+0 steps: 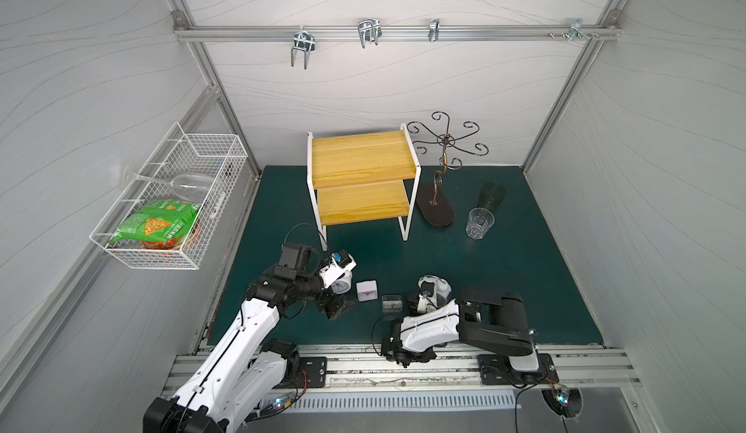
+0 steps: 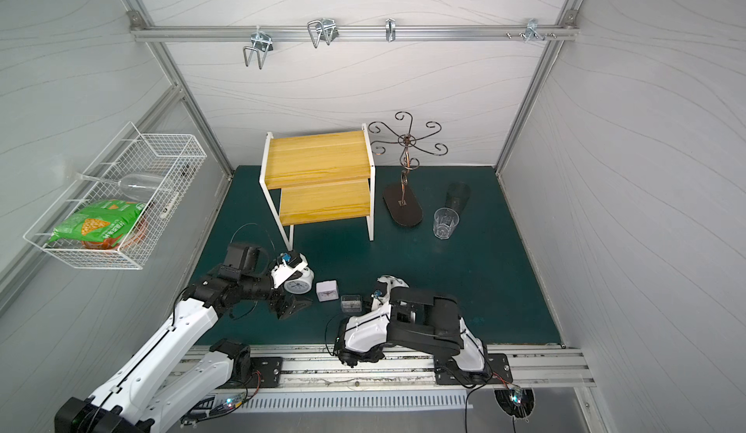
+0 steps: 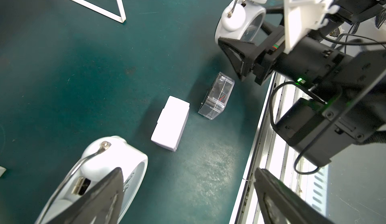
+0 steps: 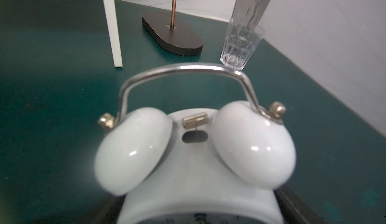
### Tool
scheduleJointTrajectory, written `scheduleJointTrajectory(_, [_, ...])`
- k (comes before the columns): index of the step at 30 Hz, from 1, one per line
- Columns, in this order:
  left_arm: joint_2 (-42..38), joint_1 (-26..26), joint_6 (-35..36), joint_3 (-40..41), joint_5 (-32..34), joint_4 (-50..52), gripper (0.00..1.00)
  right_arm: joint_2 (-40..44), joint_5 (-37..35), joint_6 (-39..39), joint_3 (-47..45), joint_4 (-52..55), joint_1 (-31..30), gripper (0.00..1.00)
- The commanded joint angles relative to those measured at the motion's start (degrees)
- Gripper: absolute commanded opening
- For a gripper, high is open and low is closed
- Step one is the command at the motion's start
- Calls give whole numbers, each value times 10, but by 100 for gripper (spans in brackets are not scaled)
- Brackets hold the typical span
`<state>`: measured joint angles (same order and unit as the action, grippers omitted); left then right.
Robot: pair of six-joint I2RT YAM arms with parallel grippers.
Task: Place the alarm clocks on the shelf by style
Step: Pick up the alarm from the center of the board, then place the alarm on the shelf.
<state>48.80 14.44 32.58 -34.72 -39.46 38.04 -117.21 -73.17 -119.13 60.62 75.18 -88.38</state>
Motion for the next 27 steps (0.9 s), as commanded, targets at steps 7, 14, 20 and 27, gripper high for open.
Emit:
scheduleJointTrajectory(7, [4,3,-17,-9,22,-33,100,58,-89,-287,29,264,-11,70])
scheduleJointTrajectory(14, [10,3,-28,-8,21,-44,100,140,-75,-169,41,262,1,70])
scheduleJointTrajectory(20, [13,3,-31,-10,22,-48,100,190,-49,16,72,217,25,70])
scheduleJointTrajectory(27, [10,4,-31,-9,25,-49,100,429,125,720,-104,-449,112,66])
